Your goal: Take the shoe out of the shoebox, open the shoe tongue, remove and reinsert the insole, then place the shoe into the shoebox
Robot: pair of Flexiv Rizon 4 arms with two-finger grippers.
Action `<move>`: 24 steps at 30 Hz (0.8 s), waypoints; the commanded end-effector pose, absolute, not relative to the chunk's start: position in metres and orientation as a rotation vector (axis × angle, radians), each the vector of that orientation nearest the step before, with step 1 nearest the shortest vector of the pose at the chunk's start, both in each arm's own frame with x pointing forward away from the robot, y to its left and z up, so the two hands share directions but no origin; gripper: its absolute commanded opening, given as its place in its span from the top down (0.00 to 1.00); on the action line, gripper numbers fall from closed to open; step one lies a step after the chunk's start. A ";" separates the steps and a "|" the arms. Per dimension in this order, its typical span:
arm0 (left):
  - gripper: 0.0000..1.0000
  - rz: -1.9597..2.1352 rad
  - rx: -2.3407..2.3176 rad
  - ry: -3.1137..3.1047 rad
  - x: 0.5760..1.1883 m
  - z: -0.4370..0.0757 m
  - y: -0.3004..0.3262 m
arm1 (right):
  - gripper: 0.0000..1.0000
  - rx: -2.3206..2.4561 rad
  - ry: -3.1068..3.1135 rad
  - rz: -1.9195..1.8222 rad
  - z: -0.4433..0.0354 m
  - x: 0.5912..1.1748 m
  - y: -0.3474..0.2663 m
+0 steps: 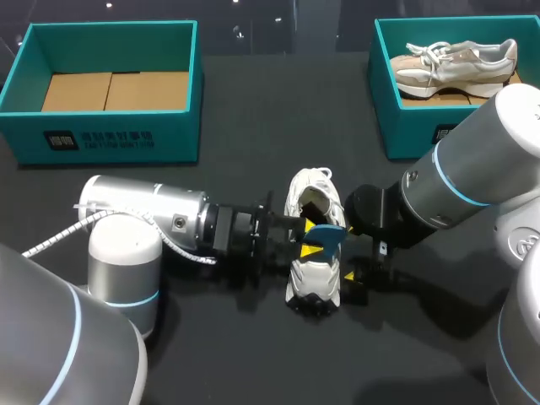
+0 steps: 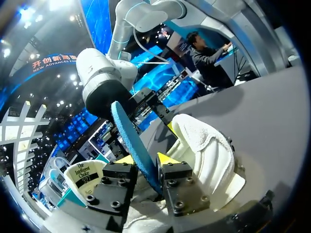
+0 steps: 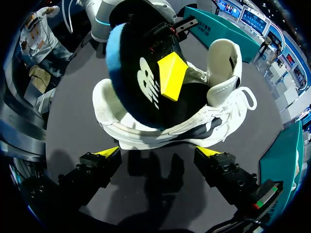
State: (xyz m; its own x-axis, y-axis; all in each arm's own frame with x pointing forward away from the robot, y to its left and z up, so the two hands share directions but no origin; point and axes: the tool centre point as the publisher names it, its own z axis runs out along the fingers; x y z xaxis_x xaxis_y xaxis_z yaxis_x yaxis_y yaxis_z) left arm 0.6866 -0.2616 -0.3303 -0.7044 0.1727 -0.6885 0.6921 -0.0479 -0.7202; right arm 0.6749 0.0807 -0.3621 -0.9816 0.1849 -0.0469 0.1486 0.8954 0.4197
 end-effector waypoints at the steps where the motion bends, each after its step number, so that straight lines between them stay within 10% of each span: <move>1: 0.69 -1.784 0.911 1.854 0.675 -0.320 -0.261 | 0.00 0.263 2.972 0.646 -0.362 0.673 0.081; 12: 0.71 -1.744 0.944 1.902 0.660 -0.309 -0.268 | 0.00 0.263 2.972 0.646 -0.362 0.673 0.081; 17: 1.00 -1.668 0.985 1.912 0.658 -0.311 -0.272 | 0.00 0.263 2.972 0.646 -0.362 0.673 0.081; 24: 1.00 -1.579 1.038 1.904 0.668 -0.330 -0.269 | 0.00 0.263 2.972 0.646 -0.362 0.673 0.081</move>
State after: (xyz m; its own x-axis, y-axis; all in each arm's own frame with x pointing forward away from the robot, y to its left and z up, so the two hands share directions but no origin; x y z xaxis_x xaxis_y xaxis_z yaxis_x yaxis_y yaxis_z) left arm 0.6660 -0.2665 -0.3234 -0.6131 0.2584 -0.7466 0.7818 0.0620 -0.6205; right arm 0.6749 0.0807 -0.3621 -0.9816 0.1850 -0.0469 0.1487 0.8954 0.4197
